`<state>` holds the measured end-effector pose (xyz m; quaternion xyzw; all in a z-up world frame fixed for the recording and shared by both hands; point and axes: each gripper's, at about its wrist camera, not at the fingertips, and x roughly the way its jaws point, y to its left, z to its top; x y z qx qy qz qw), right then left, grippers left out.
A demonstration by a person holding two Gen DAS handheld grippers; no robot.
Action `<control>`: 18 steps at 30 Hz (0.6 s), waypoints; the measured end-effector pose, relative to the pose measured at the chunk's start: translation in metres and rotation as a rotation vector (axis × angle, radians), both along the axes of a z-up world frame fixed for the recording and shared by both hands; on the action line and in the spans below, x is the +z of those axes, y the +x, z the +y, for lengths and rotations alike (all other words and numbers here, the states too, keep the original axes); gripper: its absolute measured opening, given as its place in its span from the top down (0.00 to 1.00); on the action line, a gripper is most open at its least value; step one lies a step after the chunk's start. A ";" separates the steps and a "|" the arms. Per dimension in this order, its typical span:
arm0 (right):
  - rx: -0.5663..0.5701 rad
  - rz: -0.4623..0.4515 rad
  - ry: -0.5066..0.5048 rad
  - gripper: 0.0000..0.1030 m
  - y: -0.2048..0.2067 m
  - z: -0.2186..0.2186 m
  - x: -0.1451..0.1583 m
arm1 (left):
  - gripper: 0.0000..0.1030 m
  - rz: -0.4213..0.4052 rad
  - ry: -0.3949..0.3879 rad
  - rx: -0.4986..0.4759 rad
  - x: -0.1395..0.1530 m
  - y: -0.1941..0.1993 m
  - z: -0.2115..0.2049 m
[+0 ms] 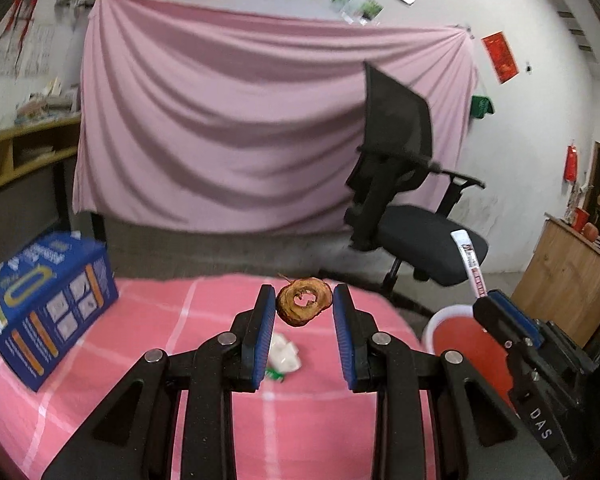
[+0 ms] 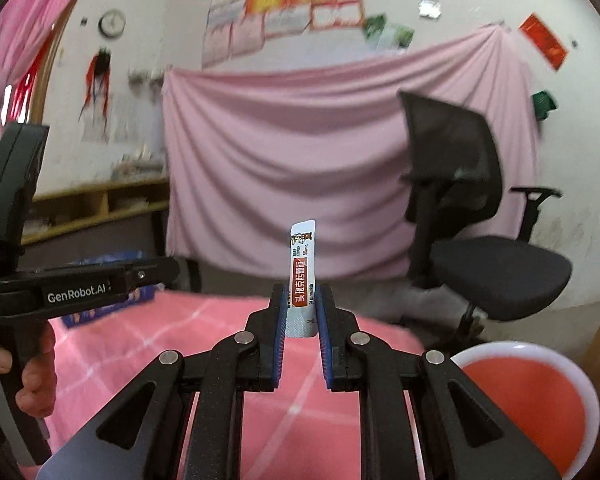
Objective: Collect trash
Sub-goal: 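Carry the dried slice and red-white tube over the basin and release both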
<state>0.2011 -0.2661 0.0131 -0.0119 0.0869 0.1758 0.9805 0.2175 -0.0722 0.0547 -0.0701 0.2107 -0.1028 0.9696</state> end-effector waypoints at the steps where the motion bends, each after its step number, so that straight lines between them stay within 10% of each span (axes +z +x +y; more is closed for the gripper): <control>1: -0.012 -0.014 0.011 0.88 -0.001 -0.004 0.003 | 0.76 -0.014 0.006 -0.009 0.003 -0.002 -0.005; 18: -0.201 -0.109 0.148 0.87 -0.023 -0.075 0.022 | 0.75 -0.201 0.111 -0.209 0.033 -0.012 -0.110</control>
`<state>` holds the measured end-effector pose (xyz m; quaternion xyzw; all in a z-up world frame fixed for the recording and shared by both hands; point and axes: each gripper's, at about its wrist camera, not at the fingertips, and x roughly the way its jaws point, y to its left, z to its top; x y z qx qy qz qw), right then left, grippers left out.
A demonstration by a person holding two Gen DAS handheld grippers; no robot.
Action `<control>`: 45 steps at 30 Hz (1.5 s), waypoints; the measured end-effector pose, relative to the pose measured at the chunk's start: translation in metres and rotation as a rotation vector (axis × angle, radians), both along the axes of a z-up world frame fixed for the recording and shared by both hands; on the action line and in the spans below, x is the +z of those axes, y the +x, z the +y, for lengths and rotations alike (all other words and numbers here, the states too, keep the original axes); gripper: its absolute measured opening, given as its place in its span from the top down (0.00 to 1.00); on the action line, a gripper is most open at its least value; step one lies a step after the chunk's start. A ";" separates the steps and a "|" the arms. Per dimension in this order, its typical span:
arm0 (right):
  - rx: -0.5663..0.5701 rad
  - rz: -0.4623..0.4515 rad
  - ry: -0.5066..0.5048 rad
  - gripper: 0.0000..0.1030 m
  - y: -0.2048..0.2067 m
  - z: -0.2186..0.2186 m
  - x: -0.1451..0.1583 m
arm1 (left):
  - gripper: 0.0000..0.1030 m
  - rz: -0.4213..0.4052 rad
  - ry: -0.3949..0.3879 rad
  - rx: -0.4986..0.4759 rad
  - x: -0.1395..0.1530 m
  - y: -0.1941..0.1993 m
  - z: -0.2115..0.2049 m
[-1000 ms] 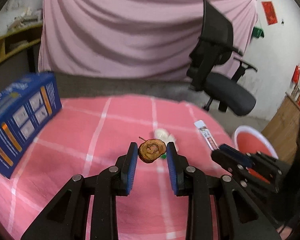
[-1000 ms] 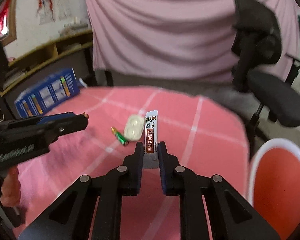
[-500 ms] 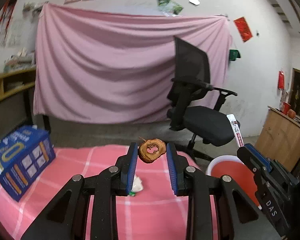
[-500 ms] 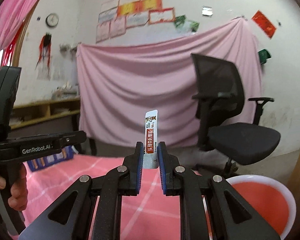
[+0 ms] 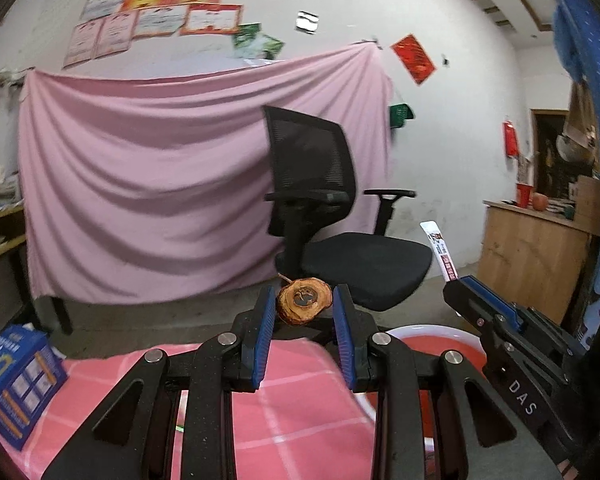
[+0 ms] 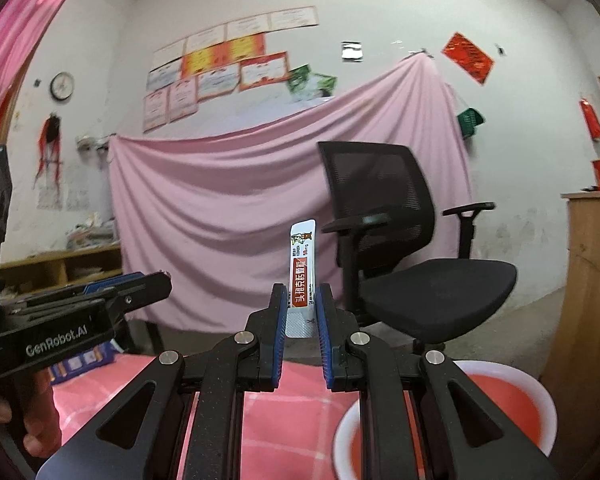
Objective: Collect trash
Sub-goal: 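Carry the dried slice and red-white tube over the basin and release both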
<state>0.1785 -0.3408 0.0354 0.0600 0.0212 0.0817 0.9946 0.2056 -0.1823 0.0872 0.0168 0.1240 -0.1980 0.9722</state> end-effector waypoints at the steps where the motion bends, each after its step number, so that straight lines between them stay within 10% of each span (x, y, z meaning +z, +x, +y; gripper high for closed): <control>1: -0.015 0.000 0.007 0.87 -0.001 -0.004 0.000 | 0.75 -0.002 0.003 -0.009 0.000 0.001 -0.005; 45: -0.232 0.271 0.173 0.87 0.015 -0.094 -0.023 | 0.65 0.240 0.061 -0.248 -0.055 0.039 -0.109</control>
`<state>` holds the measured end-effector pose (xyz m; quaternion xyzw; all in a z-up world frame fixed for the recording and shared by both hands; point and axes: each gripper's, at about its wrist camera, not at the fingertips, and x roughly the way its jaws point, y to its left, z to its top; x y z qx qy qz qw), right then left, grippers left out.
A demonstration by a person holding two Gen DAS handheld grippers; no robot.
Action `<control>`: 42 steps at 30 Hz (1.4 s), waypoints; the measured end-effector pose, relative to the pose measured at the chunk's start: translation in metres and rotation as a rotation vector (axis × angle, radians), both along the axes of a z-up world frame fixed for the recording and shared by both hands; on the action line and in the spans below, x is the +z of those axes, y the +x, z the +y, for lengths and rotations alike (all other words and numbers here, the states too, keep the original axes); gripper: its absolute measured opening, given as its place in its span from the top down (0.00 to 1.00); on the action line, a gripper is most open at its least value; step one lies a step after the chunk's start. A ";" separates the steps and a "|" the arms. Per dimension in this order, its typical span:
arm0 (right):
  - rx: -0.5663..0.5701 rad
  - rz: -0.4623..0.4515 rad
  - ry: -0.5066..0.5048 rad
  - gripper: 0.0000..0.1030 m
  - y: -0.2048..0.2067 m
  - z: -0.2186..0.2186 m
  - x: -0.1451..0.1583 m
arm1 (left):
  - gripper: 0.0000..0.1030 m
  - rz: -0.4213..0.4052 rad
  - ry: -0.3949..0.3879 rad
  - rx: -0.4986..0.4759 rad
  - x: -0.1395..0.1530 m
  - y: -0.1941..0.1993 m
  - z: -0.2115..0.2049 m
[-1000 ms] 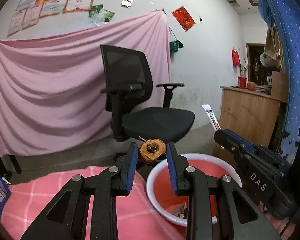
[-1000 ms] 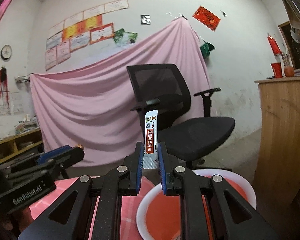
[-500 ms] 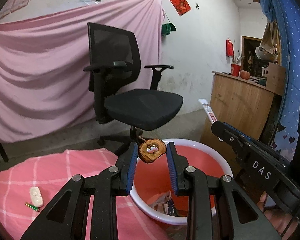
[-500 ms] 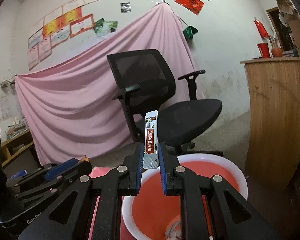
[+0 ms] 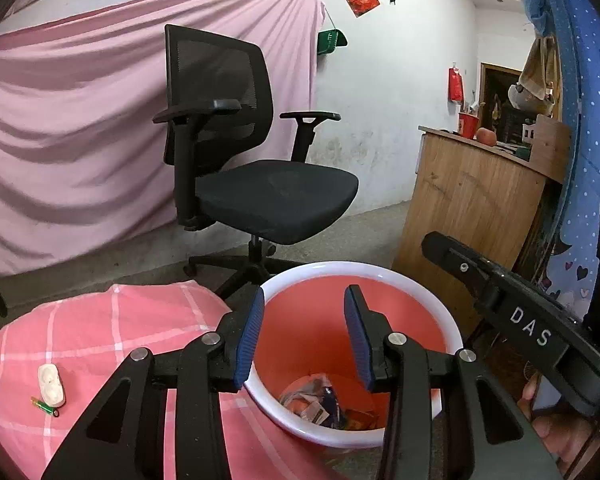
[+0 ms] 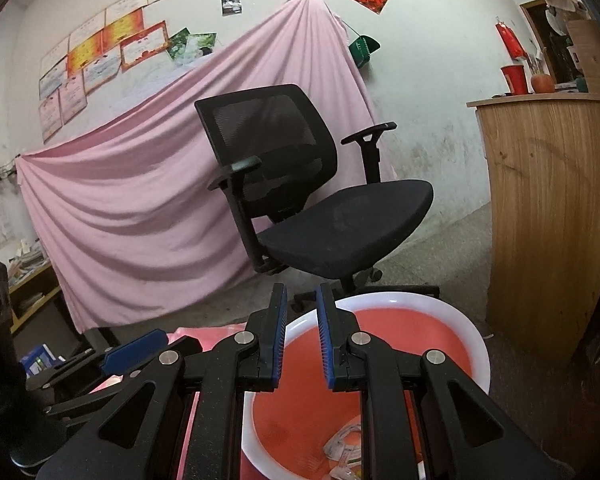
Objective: Collect trash
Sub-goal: 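Carry the dried slice and red-white tube over the basin and release both, then move both open tools back to the white earbud case and green battery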
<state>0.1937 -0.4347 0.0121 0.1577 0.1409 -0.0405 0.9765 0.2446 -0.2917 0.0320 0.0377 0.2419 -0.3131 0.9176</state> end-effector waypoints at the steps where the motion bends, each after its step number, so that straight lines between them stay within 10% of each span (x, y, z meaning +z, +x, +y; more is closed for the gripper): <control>1: -0.001 0.001 0.001 0.87 0.000 0.000 0.000 | 0.65 0.001 0.000 0.003 -0.001 0.000 0.001; 16: 0.013 -0.007 -0.017 0.87 0.004 0.011 0.002 | 0.65 -0.013 -0.021 0.100 0.010 0.001 0.039; 28: 0.024 -0.084 -0.037 0.42 0.009 0.048 0.011 | 0.48 -0.063 -0.107 0.358 0.029 -0.006 0.130; 36: 0.064 -0.194 -0.056 0.00 0.008 0.088 0.019 | 0.01 -0.177 -0.160 0.543 0.040 -0.027 0.192; 42: 0.126 -0.269 -0.133 0.00 0.006 0.126 0.023 | 0.01 -0.228 -0.139 0.635 0.037 -0.040 0.228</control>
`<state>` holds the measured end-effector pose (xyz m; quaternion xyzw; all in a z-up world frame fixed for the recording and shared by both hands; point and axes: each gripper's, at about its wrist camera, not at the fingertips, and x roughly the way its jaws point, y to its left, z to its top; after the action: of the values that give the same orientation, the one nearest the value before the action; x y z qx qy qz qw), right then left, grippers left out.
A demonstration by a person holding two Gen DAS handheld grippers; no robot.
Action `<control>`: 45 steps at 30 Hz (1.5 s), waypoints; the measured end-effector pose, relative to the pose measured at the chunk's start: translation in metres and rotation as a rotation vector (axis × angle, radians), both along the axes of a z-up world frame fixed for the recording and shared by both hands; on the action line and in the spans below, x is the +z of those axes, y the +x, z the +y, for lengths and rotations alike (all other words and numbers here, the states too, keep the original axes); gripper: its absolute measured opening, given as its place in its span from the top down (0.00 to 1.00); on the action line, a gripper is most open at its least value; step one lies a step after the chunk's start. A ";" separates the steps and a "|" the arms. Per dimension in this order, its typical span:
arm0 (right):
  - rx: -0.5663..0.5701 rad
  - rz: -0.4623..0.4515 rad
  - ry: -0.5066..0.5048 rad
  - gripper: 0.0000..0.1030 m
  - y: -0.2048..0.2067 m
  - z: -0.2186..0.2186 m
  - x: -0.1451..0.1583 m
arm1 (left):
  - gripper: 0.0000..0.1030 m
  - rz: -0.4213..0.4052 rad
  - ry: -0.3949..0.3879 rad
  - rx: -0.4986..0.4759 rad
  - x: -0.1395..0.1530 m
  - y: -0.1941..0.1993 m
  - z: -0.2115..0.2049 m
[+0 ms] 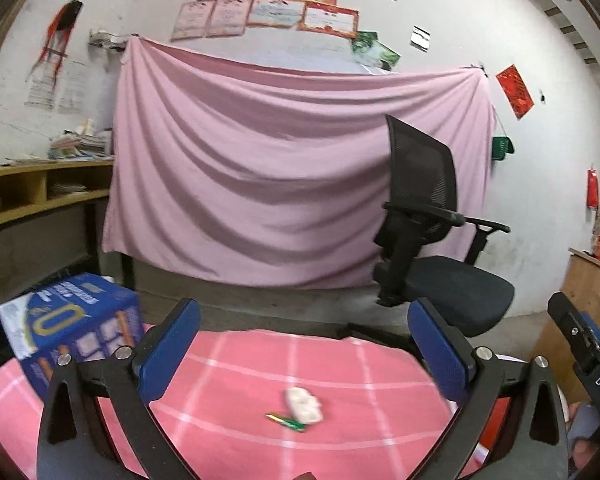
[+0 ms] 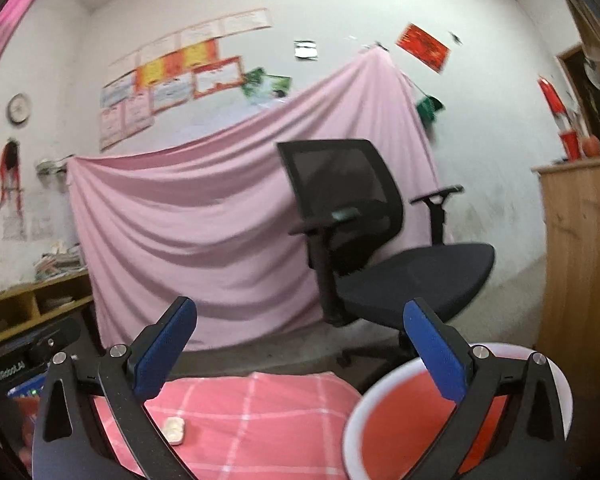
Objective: Collect trash
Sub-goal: 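Move both open tools back to the white earbud case and green battery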
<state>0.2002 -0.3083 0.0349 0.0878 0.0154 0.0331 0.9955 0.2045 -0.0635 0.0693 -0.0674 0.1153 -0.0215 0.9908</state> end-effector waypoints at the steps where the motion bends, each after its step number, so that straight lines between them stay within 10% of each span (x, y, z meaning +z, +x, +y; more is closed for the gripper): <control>1: 0.015 -0.010 -0.015 0.00 0.000 0.007 0.000 | 0.01 -0.007 0.006 0.009 -0.002 -0.002 0.003; 12: 0.144 0.006 -0.166 0.00 0.020 0.064 -0.013 | 0.01 -0.010 0.035 0.087 -0.024 -0.011 0.048; 19: 0.245 0.192 -0.234 0.00 0.060 0.096 -0.034 | 0.01 0.082 0.061 0.127 -0.042 0.003 0.072; 33: 0.457 0.610 -0.274 0.41 0.122 0.137 -0.083 | 0.03 0.406 0.063 0.150 -0.094 0.055 0.094; 45: 0.557 0.790 -0.275 0.63 0.143 0.149 -0.106 | 0.35 0.577 -0.025 0.068 -0.120 0.075 0.095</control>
<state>0.3433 -0.1596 -0.0711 -0.0461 0.4184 0.2594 0.8692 0.2792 0.0310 -0.0510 -0.0868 0.3898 0.0303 0.9163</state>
